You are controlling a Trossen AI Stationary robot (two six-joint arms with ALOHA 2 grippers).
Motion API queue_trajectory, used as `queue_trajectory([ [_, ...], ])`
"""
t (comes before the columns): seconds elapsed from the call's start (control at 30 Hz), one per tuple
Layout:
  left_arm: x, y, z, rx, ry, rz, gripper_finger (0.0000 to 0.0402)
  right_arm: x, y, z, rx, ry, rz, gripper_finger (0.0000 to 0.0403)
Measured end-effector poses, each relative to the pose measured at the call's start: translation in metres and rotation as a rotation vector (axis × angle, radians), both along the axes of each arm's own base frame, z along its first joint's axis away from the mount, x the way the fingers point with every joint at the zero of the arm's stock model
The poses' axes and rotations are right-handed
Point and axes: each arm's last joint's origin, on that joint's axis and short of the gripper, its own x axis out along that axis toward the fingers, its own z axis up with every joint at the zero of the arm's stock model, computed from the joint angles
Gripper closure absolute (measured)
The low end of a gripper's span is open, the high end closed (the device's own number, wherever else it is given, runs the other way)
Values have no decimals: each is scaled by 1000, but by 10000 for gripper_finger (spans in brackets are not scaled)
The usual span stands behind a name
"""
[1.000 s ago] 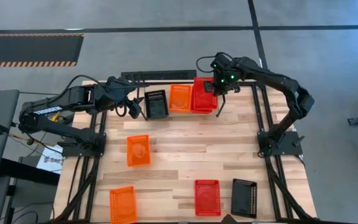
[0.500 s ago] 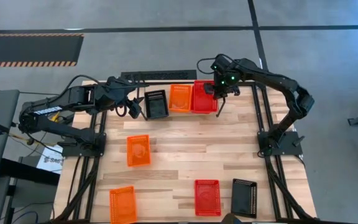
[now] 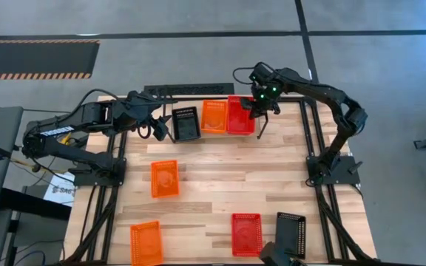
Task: Stack baskets on shelf by color
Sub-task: Stack the top red bin on top of the other red bin on the shelf
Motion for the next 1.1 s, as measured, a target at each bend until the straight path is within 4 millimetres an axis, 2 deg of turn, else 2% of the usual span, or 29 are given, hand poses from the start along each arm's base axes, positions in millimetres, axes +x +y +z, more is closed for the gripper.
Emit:
queue_trajectory([
  [0.23, 0, 0, 0, 0, 0, 0, 150, 1, -10, -14, 33, 14, 18, 401],
  [0.63, 0, 0, 0, 0, 0, 0, 150, -9, -10, -14, 54, 64, 13, 401],
  [1.1, 0, 0, 0, 12, 2, 14, 150, -8, -8, -11, 19, 118, 15, 401],
])
